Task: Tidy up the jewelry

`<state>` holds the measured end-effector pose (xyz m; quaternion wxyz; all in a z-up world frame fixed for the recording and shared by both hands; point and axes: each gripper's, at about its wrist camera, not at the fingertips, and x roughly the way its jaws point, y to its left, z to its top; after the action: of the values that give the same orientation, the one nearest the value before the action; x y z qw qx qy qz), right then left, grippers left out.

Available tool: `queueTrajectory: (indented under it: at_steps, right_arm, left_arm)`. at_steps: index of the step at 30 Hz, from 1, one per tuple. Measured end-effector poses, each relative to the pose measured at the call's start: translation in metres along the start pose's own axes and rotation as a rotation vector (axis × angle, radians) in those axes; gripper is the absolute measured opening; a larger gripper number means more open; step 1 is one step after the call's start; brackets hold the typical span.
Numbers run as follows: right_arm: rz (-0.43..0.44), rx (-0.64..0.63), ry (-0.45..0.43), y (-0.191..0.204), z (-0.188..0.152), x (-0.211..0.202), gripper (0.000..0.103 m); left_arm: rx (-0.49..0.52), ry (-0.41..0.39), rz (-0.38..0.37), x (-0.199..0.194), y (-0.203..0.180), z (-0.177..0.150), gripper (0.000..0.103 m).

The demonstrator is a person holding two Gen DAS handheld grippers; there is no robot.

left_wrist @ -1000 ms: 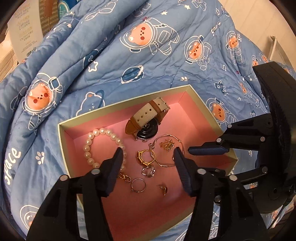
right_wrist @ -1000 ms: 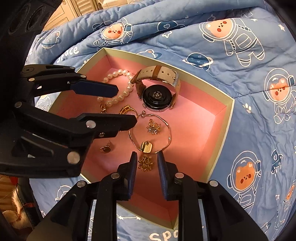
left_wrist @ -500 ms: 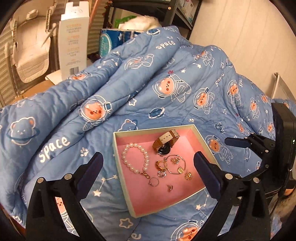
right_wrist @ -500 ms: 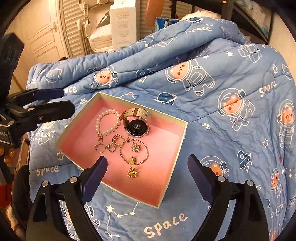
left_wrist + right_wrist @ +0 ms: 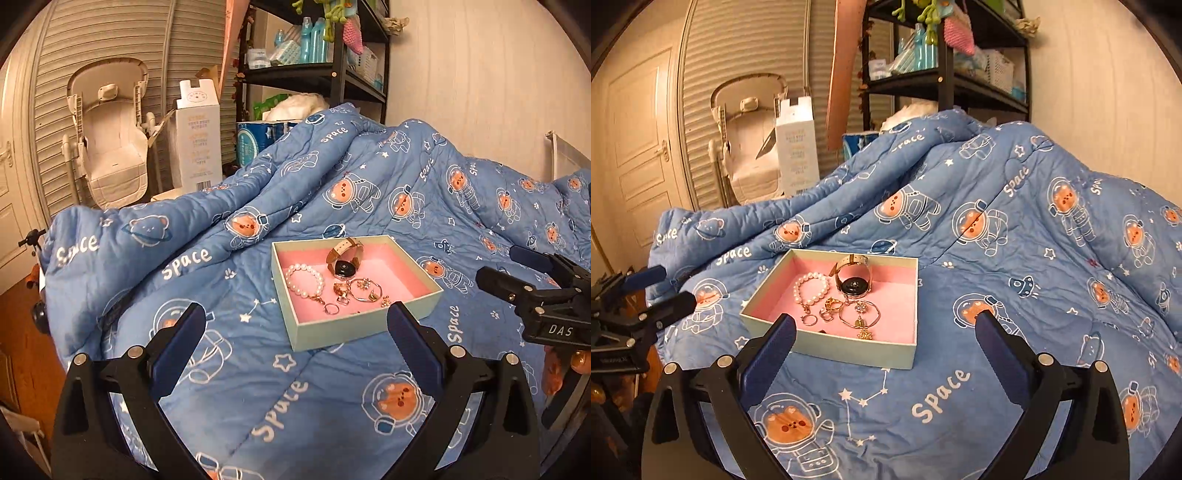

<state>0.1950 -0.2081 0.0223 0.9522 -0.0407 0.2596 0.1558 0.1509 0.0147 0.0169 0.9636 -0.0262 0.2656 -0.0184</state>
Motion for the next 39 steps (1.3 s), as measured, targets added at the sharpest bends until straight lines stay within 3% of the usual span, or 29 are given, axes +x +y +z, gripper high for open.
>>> queueTrajectory:
  at_steps: [9,16,23,39]
  right_arm:
    - [-0.069,-0.004,-0.094,0.030,-0.030,-0.088,0.096]
    - [-0.137,0.014,-0.148,0.034,-0.051,-0.126,0.096]
    - [-0.171,0.059,-0.148,0.027,-0.068,-0.139,0.096]
    - [-0.181,0.051,-0.163,0.028,-0.071,-0.142,0.096]
  left_arm:
    - [-0.082,-0.061,0.093,-0.084,-0.007,-0.044,0.097]
    - [-0.138,-0.119,0.091,-0.127,-0.016,-0.067,0.097]
    - [-0.098,-0.163,0.077,-0.138,-0.033,-0.073,0.097]
    - [-0.098,-0.138,0.087,-0.133,-0.035,-0.074,0.097]
